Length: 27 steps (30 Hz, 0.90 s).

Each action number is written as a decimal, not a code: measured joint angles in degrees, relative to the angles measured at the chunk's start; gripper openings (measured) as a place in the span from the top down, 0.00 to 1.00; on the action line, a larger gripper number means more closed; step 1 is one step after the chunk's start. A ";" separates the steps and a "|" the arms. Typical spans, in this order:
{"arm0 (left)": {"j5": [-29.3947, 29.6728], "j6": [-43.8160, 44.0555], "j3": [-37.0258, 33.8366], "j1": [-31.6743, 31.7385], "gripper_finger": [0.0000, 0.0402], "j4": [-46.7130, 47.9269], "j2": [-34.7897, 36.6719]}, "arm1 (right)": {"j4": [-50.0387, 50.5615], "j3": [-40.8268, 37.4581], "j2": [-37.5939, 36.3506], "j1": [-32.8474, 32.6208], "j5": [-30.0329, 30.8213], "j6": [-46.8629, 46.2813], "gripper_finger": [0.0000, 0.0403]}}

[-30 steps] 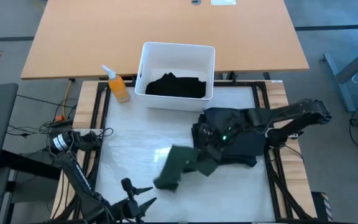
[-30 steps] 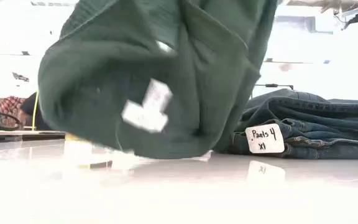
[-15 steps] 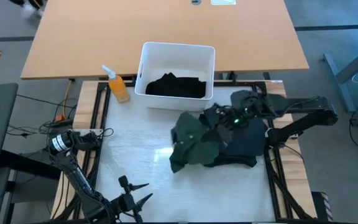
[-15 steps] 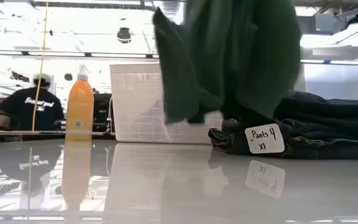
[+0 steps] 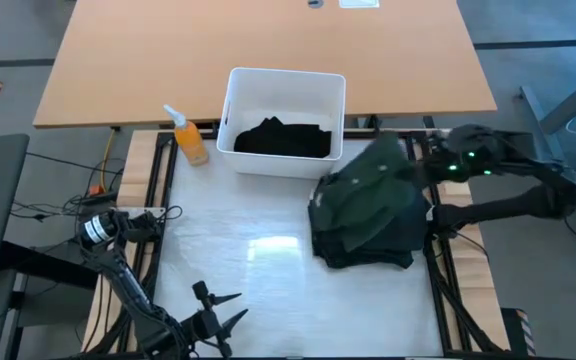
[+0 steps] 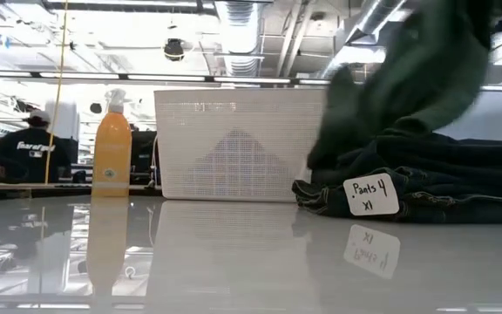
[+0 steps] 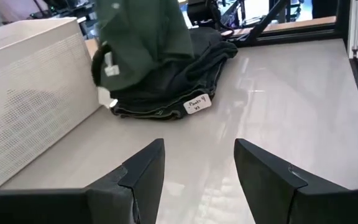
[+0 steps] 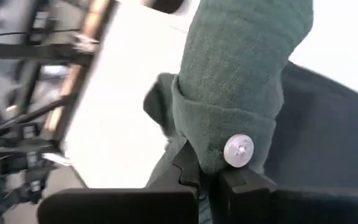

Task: Fold laundry
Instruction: Stack the folded green polo shirt on top of the folded black short

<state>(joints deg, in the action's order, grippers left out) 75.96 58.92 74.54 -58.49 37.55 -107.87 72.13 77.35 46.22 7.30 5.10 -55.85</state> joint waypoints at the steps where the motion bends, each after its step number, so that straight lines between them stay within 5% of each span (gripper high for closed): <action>1: -0.06 -0.47 0.00 0.34 0.54 -0.43 0.00 | 2.78 -0.88 -0.94 -0.07 0.62 -1.81 0.94; 7: -2.19 -4.80 0.00 2.90 0.54 -4.50 0.00 | 7.93 -12.19 -6.90 -1.59 1.00 -9.36 0.91; 13: -6.93 -12.06 0.00 4.82 0.54 -10.61 0.00 | 17.23 -18.96 -9.00 -1.50 -3.30 -12.29 0.73; 19: -8.64 -15.56 0.00 5.95 0.54 -13.24 0.00 | 17.68 -17.92 -8.41 -1.52 -4.67 -13.16 0.62; 27: -10.84 -17.85 0.00 6.23 0.54 -16.09 0.00 | 17.83 -9.58 -5.68 0.22 -0.37 -11.08 0.67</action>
<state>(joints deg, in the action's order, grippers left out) 65.12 41.07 74.54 -52.26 21.46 -107.87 89.95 67.77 40.55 7.52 4.74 -66.93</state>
